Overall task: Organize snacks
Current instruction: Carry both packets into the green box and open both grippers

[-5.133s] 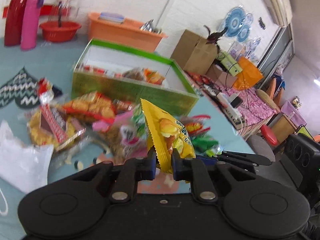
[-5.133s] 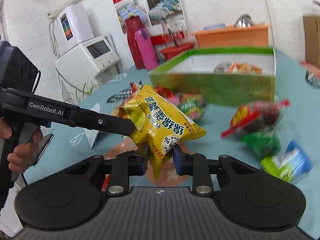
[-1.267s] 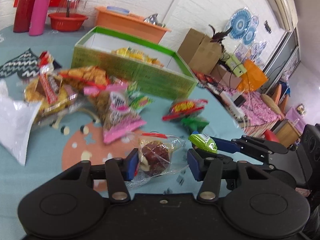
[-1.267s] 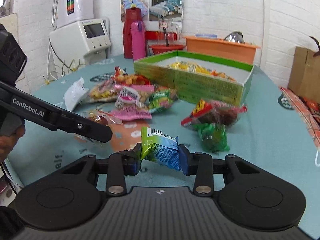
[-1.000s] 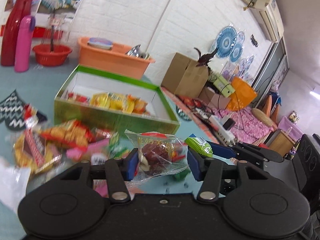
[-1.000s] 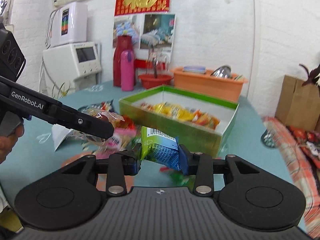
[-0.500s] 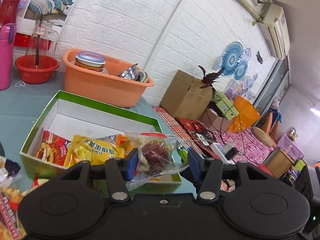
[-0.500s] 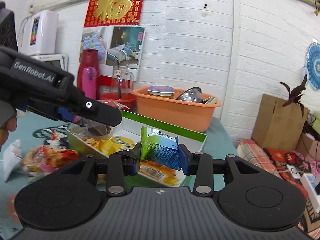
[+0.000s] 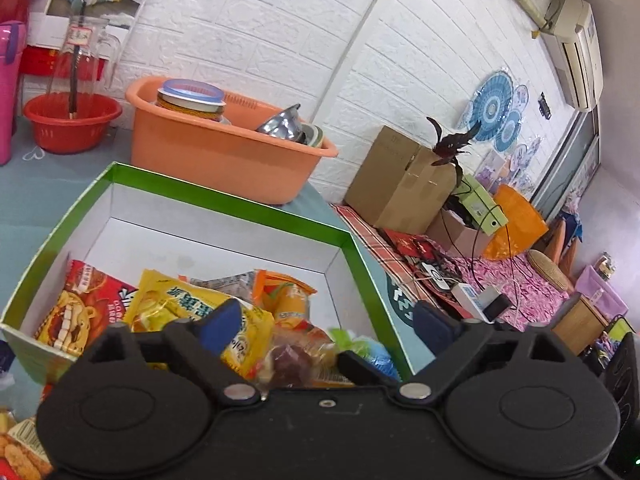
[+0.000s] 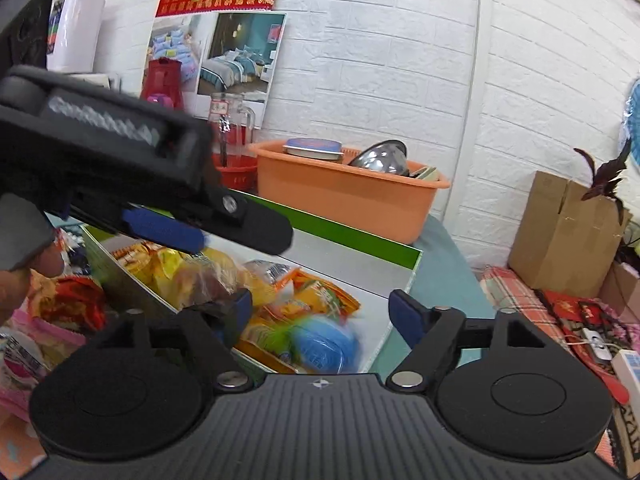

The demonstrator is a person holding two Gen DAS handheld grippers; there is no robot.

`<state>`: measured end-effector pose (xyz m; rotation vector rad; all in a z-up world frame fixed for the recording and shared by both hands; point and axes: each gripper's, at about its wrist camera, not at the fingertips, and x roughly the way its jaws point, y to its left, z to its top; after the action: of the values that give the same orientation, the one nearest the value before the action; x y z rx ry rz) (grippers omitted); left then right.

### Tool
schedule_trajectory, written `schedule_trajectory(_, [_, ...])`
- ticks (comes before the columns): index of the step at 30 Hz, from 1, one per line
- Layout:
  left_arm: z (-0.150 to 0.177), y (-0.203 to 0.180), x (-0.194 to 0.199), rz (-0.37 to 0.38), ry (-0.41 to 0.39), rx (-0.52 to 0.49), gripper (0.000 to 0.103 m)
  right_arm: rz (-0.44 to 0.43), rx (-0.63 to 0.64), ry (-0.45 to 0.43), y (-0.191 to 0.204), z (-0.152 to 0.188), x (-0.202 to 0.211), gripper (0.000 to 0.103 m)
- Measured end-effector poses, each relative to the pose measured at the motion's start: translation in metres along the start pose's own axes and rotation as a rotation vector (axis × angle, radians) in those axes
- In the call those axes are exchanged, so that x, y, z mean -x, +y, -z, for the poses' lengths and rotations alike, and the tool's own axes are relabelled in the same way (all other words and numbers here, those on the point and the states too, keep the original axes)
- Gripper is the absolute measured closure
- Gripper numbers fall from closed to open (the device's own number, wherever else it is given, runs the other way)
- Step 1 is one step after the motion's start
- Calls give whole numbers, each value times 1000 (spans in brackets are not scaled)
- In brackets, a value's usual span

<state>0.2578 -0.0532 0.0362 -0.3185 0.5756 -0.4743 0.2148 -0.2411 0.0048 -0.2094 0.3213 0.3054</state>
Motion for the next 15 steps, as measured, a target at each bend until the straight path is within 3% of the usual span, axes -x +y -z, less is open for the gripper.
schedule_trajectory(8, [-1, -7, 36, 1, -6, 17, 0, 19, -37, -10, -3, -5, 33, 0])
schedule_trajectory(15, [7, -21, 98, -15, -16, 20, 0, -4, -43, -70, 3, -22, 98, 0])
